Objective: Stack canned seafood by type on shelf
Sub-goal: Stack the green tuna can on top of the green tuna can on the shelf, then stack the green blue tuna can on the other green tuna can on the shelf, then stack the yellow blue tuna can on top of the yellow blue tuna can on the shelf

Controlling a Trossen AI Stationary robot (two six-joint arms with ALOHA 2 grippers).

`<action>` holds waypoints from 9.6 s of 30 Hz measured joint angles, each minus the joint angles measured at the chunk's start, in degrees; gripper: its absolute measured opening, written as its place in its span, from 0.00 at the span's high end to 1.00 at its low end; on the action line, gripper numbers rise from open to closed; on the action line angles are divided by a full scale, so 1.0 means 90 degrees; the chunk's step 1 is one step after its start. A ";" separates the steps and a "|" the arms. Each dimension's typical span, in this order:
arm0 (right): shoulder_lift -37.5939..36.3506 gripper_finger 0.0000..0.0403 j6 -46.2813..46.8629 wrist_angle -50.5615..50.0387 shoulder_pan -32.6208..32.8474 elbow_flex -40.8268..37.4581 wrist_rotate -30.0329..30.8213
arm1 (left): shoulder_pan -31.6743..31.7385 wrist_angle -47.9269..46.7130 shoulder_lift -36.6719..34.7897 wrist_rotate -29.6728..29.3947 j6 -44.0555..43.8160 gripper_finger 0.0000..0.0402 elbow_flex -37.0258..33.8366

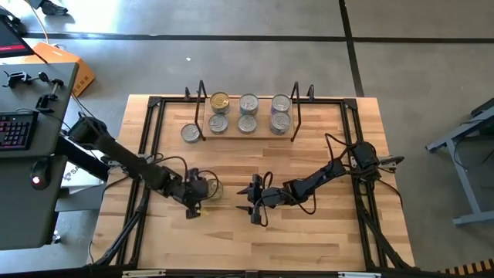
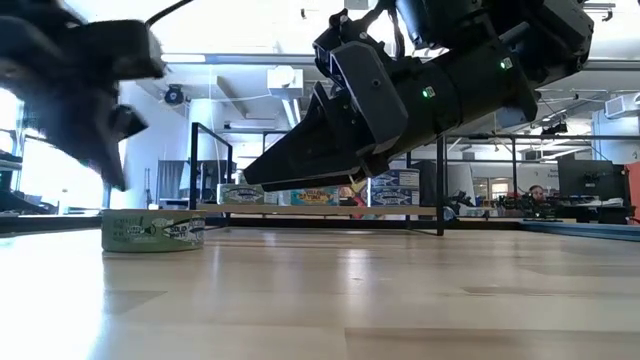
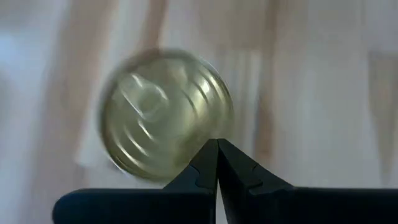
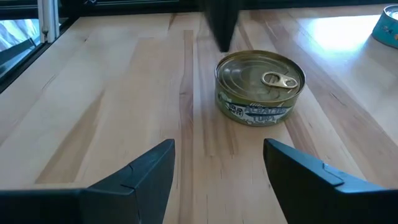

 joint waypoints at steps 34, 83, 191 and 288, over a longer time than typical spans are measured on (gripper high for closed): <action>0.0000 0.41 -0.0011 -0.0053 -0.0007 0.0000 0.0326 | 0.0720 0.3476 0.0222 -0.0930 0.4824 0.62 -0.1154; 0.0000 0.41 0.0011 -0.0143 -0.0007 0.0000 0.0496 | -0.0225 0.0973 0.1956 -0.3452 0.4714 1.00 0.0862; -0.0002 0.41 0.0050 -0.1384 0.0896 -0.0002 0.2909 | 0.3197 -0.0516 -0.0623 -0.2178 0.5539 0.74 0.1216; 0.0166 0.41 0.0607 -0.1253 0.0149 0.0002 0.0978 | 0.0309 0.2508 0.0236 0.0054 0.3510 1.00 -0.0260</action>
